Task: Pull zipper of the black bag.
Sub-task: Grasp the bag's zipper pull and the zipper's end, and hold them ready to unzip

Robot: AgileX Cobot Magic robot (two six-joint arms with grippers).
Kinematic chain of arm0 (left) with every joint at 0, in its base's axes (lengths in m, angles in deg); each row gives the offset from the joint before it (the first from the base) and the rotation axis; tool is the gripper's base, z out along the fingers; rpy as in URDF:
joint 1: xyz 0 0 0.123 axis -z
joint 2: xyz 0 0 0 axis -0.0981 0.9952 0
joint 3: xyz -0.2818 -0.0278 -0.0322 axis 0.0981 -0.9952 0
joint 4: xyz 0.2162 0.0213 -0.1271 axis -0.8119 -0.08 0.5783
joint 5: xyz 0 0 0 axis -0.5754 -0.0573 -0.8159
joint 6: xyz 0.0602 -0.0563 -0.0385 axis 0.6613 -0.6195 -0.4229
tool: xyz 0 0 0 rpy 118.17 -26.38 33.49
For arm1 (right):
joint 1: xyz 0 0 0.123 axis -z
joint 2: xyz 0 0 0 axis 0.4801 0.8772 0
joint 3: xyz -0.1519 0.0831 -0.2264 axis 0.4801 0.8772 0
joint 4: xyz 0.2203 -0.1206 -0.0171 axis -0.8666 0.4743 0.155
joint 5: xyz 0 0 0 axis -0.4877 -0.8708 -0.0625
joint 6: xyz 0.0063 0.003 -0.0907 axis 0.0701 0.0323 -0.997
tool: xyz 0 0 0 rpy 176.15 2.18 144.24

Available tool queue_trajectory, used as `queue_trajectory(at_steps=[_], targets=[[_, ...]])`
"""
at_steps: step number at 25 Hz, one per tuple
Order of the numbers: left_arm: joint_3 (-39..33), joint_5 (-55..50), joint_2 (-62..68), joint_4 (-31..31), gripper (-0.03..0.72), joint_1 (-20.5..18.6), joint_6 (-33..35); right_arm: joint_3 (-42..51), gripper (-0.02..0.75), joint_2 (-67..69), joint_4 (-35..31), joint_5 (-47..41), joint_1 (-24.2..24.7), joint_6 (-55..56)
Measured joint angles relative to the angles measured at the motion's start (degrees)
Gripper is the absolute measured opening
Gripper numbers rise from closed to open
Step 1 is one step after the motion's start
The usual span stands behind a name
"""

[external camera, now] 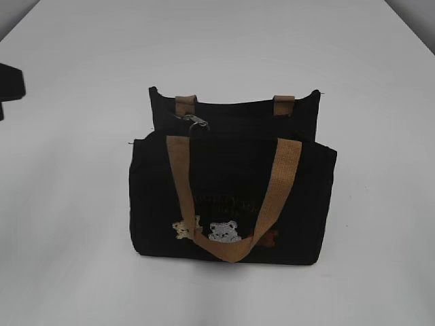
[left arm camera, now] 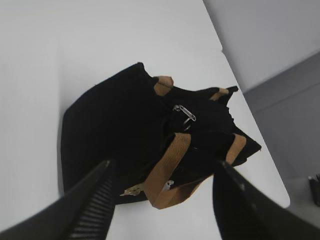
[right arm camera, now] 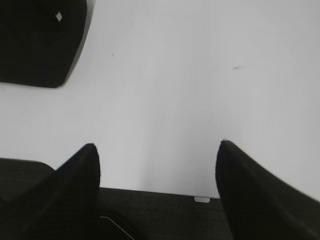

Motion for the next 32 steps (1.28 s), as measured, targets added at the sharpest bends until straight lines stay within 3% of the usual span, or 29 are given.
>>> queue_trajectory(at_steps=[5, 12, 22, 32], targets=[[6.67, -4.66, 14.57, 0.49, 0.471, 0.94, 5.24, -2.87, 0.557, 6.27, -1.27, 3.5, -3.0, -3.42], [16.0, -4.69, 30.18, -0.97, 0.471, 9.05, 5.88, -8.74, 0.557, 17.0, -6.51, 8.75, -4.77, -10.49], [26.34, -5.46, 43.68, -2.42, 0.462, 14.49, -0.97, -16.53, 0.557, 29.85, -7.69, 10.31, -11.61, -15.77], [30.52, -3.63, 48.42, -3.83, 0.403, 16.5, -4.59, -23.85, 0.557, 48.18, -9.88, 22.48, -22.28, -23.9]])
